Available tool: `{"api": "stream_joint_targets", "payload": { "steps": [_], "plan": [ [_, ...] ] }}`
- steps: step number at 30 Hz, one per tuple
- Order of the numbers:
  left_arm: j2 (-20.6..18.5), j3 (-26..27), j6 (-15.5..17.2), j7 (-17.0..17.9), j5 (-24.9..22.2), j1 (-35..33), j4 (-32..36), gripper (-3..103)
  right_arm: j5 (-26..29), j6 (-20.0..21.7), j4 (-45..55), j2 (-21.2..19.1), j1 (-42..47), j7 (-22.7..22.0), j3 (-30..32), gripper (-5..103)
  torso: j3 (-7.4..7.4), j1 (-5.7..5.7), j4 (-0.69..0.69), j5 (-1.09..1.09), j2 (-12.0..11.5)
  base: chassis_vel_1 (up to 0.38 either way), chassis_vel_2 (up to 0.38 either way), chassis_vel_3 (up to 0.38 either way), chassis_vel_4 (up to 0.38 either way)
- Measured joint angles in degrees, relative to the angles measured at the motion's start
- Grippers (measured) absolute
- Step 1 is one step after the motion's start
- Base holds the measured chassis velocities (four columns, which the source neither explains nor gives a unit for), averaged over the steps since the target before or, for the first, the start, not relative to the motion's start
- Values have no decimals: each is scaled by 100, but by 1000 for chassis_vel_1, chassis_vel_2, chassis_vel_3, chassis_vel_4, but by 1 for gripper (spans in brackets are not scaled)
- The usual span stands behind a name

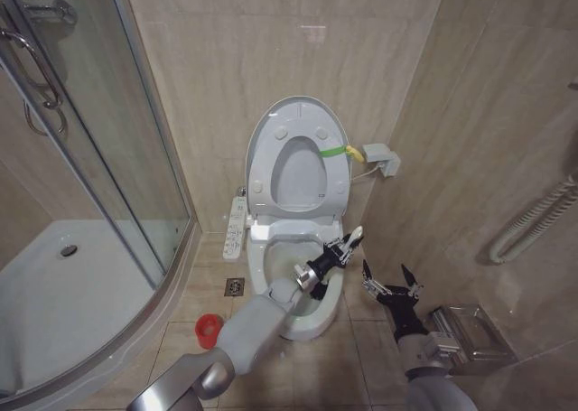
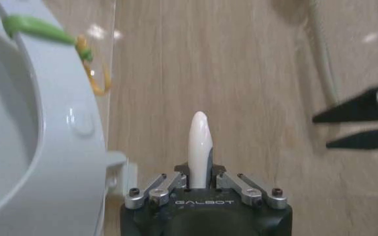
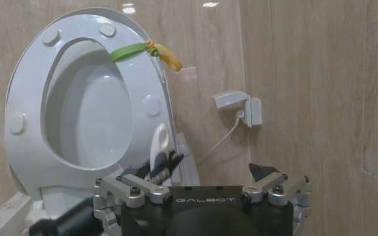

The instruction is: Open the toilet lid, clean the toilet bowl with a toilet brush, close the toilet lid, and flush.

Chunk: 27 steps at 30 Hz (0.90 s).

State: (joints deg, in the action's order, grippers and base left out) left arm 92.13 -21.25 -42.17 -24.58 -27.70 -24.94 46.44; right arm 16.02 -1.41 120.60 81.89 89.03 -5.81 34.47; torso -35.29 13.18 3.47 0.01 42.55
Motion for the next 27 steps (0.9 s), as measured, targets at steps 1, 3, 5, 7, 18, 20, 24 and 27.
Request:
{"api": "stream_joint_targets", "payload": {
  "steps": [1, 3, 5, 7, 18, 20, 24, 27],
  "plan": [
    [0, 12, -62, -28, -6, 0, 60, 19, 0, 0, 0, 0, 0, 0, 0, 100, 0, 0, 0, 0, 0, 0, 0, 0, 0],
    [1, 18, -86, -44, -12, -39, 164, 19, 0, 0, 0, 0, 0, 0, 0, 100, 0, 0, 0, -1, 0, 0, 0, 0, 0],
    [0, 37, -85, -46, -3, -75, 203, 19, 0, 0, 0, 0, 0, 0, 0, 100, 0, 0, 1, -2, 0, 0, 0, 0, 0],
    [0, 73, -44, -36, 12, -142, 279, 19, 0, 0, 0, 0, 0, 0, 0, 100, 0, 0, 0, -2, 0, 0, 0, 0, 0],
    [-981, 293, 403, 275, -49, -684, 1145, 19, 0, 0, 0, 0, 0, -1, 0, 100, 0, 0, 0, -2, 0, 0, 0, 0, 0],
    [-1276, 512, 442, 325, -42, -834, 1289, 19, 0, 0, 0, 0, 0, -1, 0, 100, 0, 0, 0, -1, 0, 0, 0, 0, 0],
    [-1566, 716, 546, 408, -147, -1059, 1548, 19, 0, 0, 0, 0, 0, 1, 0, 100, 0, 0, 1, -3, 0, 0, 0, 0, 0],
    [-1691, 794, 627, 451, -214, -1210, 1726, 19, 0, 0, 0, 0, 0, 1, 0, 100, 1, -1, 0, -2, 0, 0, 0, 0, 0]
  ]
}}
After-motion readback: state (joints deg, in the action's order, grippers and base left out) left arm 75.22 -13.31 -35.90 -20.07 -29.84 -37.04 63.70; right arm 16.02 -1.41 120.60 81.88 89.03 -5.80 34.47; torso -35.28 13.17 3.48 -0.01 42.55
